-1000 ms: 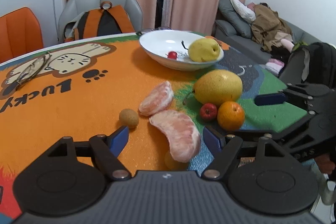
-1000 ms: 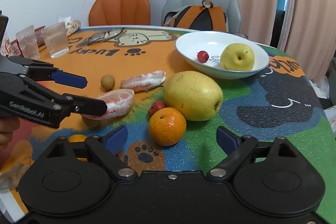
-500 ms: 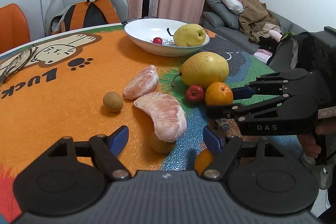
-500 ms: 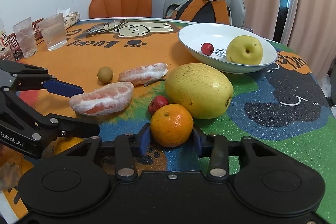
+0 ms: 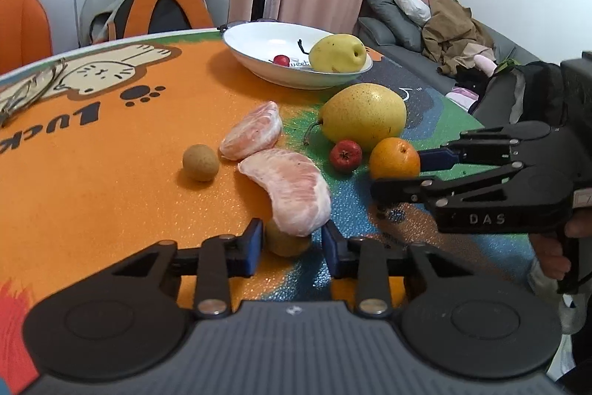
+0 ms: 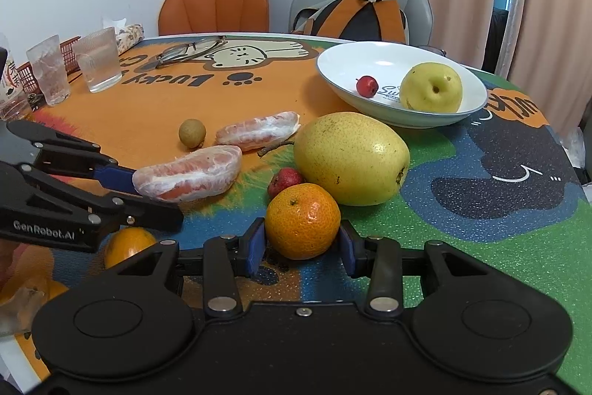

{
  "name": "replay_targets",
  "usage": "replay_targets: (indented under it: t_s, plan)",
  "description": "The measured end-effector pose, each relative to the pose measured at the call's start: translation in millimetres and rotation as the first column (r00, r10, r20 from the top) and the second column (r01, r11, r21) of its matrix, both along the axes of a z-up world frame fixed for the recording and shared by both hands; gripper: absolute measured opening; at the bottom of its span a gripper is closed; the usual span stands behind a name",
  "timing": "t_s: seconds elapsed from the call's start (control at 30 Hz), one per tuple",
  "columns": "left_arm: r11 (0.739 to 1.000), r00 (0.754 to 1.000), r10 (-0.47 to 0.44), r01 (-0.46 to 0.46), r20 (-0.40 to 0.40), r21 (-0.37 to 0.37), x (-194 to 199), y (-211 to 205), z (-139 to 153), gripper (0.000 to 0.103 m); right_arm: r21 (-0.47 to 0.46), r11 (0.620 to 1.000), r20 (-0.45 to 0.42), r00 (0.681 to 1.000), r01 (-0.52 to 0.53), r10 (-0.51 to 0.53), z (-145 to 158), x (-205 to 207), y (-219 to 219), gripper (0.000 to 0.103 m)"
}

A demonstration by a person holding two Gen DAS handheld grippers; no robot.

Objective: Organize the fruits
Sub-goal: 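Close the left tool on the small brown round fruit while the right tool holds the tangerine, then place the tangerine in the bowl with the right tool while the left tool carries the brown fruit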

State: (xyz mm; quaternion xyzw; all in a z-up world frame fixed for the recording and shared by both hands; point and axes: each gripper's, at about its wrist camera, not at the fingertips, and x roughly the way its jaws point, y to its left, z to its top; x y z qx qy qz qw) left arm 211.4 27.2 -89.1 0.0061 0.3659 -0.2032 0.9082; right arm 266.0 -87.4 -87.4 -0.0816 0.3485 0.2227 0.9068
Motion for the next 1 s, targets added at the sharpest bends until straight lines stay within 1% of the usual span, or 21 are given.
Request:
replay_targets:
  t_s: [0.07, 0.17, 0.5, 0.83, 1.0]
  plan:
    - [1.0, 1.0, 0.002, -0.003, 0.012, 0.027, -1.5, -3.4, -0.2, 0.027, 0.004, 1.0, -0.001, 1.0, 0.005, -0.005, 0.2, 0.2, -1.1, 0.039]
    - [1.0, 1.0, 0.005, -0.006, 0.007, 0.023, -2.1, -3.0, 0.2, 0.025, 0.007, 1.0, -0.004, 1.0, 0.011, -0.011, 0.2, 0.6, -2.8, 0.039]
    - [1.0, 1.0, 0.013, -0.013, 0.005, 0.028, -11.8, -1.1, 4.6, 0.025, -0.002, 1.0, 0.0, 1.0, -0.004, 0.004, 2.7, -4.1, -0.5, 0.039]
    - [1.0, 0.997, 0.011, -0.012, 0.071, 0.017, -28.9, -0.3, 29.3, 0.025, -0.005, 1.0, 0.022, 1.0, -0.001, 0.001, 10.4, -9.5, -2.5, 0.039]
    - [1.0, 0.996, 0.014, -0.016, 0.091, 0.017, -29.1, -1.9, 35.0, 0.025, -0.001, 1.0, 0.032, 0.999, 0.009, -0.009, 15.8, -12.0, -5.8, 0.039]
